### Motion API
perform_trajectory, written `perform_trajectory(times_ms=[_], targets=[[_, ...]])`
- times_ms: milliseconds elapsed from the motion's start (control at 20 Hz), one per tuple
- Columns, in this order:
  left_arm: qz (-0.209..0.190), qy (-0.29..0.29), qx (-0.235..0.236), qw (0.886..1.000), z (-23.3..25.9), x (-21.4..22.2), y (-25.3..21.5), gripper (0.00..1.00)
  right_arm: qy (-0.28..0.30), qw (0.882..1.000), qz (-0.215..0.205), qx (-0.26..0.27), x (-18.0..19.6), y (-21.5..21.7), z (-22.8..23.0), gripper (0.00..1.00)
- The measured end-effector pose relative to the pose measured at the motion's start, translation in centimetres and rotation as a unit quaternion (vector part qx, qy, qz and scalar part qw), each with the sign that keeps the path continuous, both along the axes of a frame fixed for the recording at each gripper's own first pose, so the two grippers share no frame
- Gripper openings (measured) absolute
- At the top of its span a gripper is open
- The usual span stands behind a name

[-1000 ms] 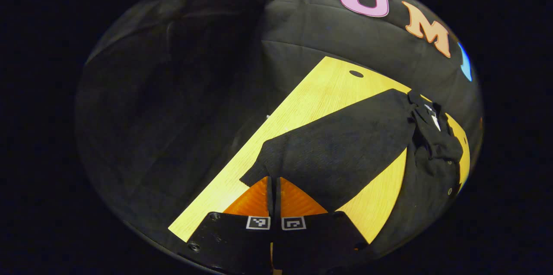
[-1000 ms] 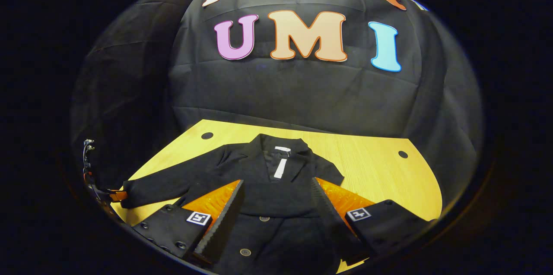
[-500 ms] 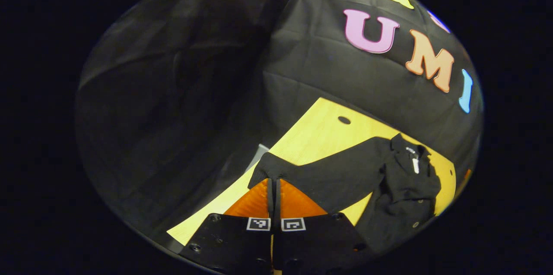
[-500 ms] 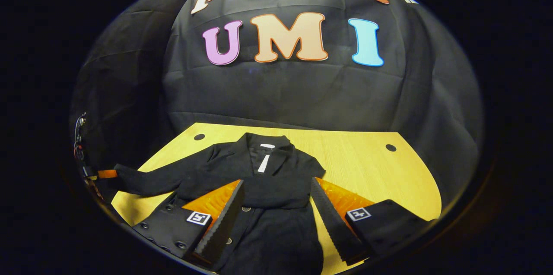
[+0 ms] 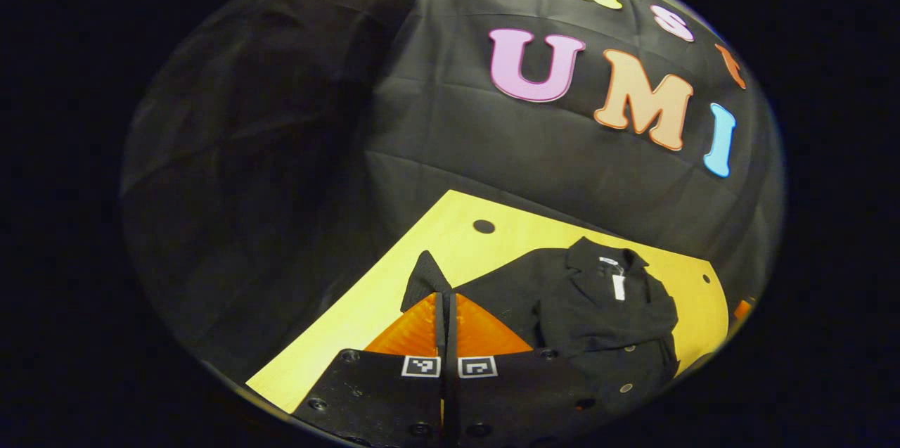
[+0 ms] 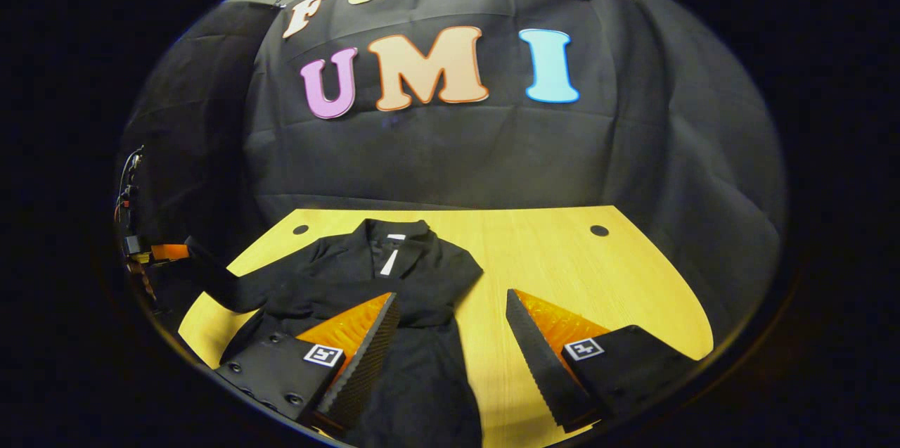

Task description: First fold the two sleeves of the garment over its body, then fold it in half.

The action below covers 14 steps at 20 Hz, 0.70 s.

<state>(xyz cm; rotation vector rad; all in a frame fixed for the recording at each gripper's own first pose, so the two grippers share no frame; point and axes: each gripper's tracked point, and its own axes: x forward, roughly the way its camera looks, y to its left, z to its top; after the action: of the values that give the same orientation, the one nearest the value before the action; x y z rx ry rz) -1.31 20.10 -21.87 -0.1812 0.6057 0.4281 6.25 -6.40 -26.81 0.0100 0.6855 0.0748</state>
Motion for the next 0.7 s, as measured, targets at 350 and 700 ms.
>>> perform_trajectory(times_ms=[350,700], targets=[[-0.084,-0.011,0.013,0.996,1.4,5.6,-7.6,0.00,-0.006,0.999,-0.041,0.013,-1.8,-5.1,0.4,0.98],[-0.158,-0.013,0.002,0.987,0.9,10.6,-16.4,0.00,-0.011,0.997,-0.077,0.013,-3.7,-10.2,0.9,0.98]])
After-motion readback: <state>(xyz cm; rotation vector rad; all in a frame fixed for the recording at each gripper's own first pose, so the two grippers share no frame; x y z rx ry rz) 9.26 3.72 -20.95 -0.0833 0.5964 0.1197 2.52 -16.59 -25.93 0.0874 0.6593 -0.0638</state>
